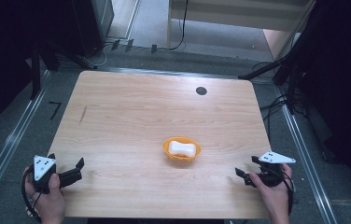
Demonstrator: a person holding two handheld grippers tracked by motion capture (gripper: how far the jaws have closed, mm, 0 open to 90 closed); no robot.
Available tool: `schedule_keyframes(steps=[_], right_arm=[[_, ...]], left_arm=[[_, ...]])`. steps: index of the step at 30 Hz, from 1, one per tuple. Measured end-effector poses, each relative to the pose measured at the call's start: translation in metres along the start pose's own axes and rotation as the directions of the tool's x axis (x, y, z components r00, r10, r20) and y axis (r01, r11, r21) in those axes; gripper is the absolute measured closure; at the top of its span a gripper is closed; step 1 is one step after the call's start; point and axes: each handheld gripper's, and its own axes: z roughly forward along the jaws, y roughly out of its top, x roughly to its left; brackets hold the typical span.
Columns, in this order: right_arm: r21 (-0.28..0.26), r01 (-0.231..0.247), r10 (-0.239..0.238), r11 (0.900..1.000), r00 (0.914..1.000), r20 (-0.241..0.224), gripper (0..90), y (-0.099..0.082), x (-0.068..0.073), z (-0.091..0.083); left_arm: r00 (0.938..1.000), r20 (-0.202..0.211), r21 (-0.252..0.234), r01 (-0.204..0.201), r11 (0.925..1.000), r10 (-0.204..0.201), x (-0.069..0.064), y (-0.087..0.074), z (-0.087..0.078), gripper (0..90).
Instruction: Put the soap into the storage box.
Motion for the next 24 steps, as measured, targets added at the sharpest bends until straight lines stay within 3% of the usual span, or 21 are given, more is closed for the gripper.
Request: schedule_keyframes(steps=[8, 16, 24], right_arm=[[-0.007, -0.035, 0.035, 0.9994, 0.9993, 0.013, 9.6, -0.019, -0.005, -0.013], [-0.042, -0.053, 0.056, 0.9977, 0.9960, 0.070, 8.0, -0.040, -0.002, -0.026], [-0.124, -0.130, 0.142, 0.9836, 0.9857, 0.091, 8.2, -0.054, -0.009, -0.036]], left_arm=[[1.0000, 0.001, -0.008, 0.006, 0.9999, -0.006, 0.000, 0.000, -0.001, 0.0], [1.0000, 0.004, -0.019, 0.005, 0.9998, -0.005, 0.000, -0.001, -0.002, 0.0], [0.9999, 0.005, -0.017, 0.016, 0.9997, -0.016, 0.000, -0.001, -0.002, 0.0]])
